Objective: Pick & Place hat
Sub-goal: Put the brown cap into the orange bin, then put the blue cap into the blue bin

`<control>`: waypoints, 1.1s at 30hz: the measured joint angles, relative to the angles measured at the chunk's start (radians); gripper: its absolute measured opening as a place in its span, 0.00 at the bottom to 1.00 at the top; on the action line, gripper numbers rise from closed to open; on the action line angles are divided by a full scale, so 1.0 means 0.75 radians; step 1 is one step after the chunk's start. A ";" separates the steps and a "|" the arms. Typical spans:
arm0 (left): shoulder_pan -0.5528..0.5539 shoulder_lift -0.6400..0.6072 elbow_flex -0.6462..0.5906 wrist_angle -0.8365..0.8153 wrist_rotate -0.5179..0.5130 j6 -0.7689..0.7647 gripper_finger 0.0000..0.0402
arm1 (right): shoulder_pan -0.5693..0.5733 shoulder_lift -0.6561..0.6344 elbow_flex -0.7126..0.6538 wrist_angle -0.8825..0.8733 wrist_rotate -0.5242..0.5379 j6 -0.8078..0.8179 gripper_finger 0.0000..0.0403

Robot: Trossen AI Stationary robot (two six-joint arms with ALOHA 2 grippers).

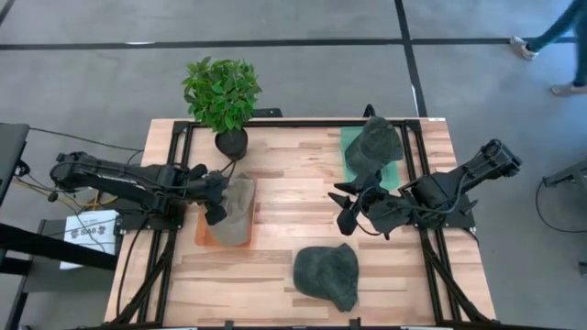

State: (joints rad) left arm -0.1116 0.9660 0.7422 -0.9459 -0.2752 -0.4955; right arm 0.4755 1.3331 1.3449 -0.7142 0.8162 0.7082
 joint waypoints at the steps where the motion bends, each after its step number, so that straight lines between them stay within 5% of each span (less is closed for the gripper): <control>1: 0.000 0.000 0.000 0.000 -0.001 0.003 0.19 | 0.000 0.000 0.000 0.005 0.000 0.000 0.32; 14: 0.000 -0.114 0.000 0.006 -0.173 0.059 0.43 | -0.047 0.001 0.000 0.049 -0.001 0.001 0.31; 33: 0.000 -0.400 0.001 0.174 -0.155 0.067 0.45 | -0.158 0.017 0.000 0.061 -0.008 0.001 0.31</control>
State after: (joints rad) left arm -0.1116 0.6658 0.7429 -0.8157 -0.3912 -0.4450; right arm 0.3568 1.3459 1.3449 -0.6682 0.8099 0.7086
